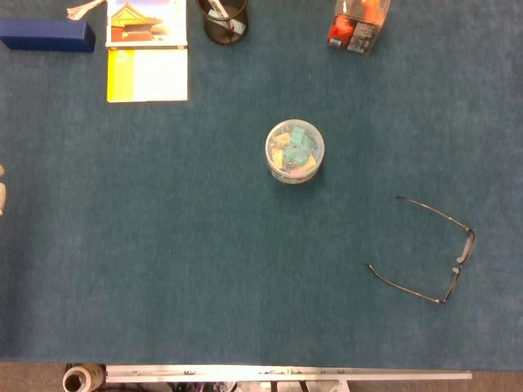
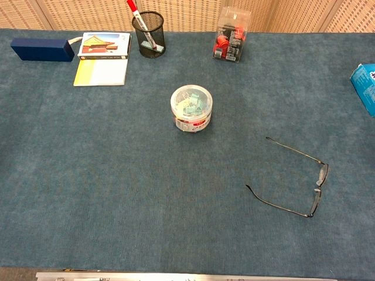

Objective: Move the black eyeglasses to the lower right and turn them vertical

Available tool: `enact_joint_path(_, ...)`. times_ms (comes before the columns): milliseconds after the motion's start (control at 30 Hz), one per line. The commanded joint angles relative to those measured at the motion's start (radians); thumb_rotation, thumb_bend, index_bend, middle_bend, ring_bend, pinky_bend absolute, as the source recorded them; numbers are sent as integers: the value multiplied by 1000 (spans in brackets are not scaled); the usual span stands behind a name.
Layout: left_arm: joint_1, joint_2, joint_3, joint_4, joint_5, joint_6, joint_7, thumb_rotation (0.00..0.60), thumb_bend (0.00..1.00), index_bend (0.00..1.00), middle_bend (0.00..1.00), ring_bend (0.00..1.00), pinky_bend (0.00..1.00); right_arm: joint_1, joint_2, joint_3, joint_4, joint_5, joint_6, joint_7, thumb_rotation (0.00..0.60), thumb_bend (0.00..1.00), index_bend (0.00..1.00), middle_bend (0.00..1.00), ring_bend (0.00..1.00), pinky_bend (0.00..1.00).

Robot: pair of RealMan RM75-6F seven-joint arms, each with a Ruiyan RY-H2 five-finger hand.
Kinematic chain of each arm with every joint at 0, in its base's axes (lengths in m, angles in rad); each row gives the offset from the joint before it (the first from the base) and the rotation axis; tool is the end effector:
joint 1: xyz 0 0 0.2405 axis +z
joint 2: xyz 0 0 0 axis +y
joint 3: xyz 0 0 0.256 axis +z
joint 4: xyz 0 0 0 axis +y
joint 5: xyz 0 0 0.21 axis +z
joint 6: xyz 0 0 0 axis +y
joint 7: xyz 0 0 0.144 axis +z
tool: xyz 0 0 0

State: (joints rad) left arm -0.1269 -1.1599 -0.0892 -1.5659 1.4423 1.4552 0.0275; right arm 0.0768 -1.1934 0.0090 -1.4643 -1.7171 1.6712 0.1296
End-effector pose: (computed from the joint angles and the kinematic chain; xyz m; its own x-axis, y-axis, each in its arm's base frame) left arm -0.3144 0.2029 0.1553 0.4154 -0.0238 0.9093 0.9096 0.0123 -0.4153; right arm -0.2981 -0.1669 0.1532 0.3250 0.1137 0.9389 -0.9112 -0.2282 0.3430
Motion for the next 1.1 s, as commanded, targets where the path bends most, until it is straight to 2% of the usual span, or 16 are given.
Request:
enact_joint_path(33, 5, 4, 1, -3, 0, 8, -3, 600, 377, 475, 537, 395, 534, 6, -4, -2, 0, -6, -10, -7, 600, 546, 206, 275, 179, 295)
enact_joint_path(267, 13, 11, 2, -5, -1, 21, -9, 600, 377, 475, 537, 395, 534, 15, -9, -12, -1, -23, -30, -17, 600, 547, 207, 275, 178, 295)
enact_joint_path(400, 15, 10, 2, -5, -5, 22, -5, 600, 377, 475, 537, 395, 534, 21, -7, -25, -4, -33, -51, -26, 600, 550, 240, 286, 179, 294)
enact_joint_path(500, 16, 9, 3, -9, -3, 25, -1, 600, 377, 475, 537, 395, 534, 22, 2, -50, -17, -56, -72, -42, 600, 566, 267, 328, 179, 298)
enact_joint_path(633, 19, 9, 11, -10, 11, 32, 3, 600, 377, 475, 537, 395, 534, 30, 23, -90, -44, -101, -106, -70, 600, 591, 372, 381, 206, 332)
enact_joint_path(833, 31, 14, 14, -16, 15, 50, -1, 600, 377, 475, 537, 395, 534, 59, 80, -158, -100, -153, -201, -84, 600, 629, 409, 453, 280, 400)
enact_joint_path(967, 36, 16, 14, -17, 19, 60, -7, 600, 377, 475, 537, 395, 534, 80, 122, -192, -147, -178, -258, -93, 600, 693, 417, 474, 303, 430)
enact_joint_path(1100, 42, 18, 12, -17, 15, 69, -10, 600, 377, 475, 537, 395, 534, 103, 155, -215, -183, -194, -306, -94, 600, 766, 475, 494, 323, 442)
